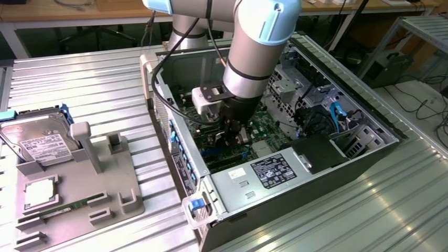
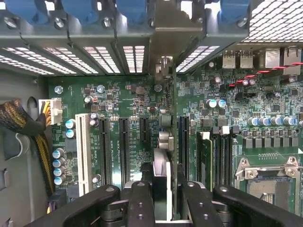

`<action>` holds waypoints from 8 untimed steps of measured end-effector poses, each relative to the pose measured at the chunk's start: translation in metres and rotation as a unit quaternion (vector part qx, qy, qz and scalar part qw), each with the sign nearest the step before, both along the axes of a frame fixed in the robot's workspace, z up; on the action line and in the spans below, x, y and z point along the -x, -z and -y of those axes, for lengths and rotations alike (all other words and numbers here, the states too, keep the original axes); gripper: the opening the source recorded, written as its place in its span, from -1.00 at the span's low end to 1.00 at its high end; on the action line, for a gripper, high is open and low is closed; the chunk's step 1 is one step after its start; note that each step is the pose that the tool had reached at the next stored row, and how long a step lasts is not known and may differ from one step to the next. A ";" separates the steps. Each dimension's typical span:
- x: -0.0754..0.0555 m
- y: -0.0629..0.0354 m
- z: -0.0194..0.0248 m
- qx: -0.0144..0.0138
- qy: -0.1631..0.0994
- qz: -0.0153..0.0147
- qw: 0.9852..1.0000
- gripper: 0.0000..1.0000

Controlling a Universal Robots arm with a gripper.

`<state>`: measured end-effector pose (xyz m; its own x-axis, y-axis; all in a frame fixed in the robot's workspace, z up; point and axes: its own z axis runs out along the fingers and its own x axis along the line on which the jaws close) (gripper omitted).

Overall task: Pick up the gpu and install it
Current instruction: 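Insert the gpu into the slot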

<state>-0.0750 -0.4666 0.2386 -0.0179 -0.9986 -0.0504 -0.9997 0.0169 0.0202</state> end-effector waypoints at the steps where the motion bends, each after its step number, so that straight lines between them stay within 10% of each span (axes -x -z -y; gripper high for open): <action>1: 0.000 -0.0001 0.0000 0.000 0.000 0.000 1.000 -0.44; 8: 0.000 -0.0027 0.0001 0.000 0.000 0.001 1.000 -0.44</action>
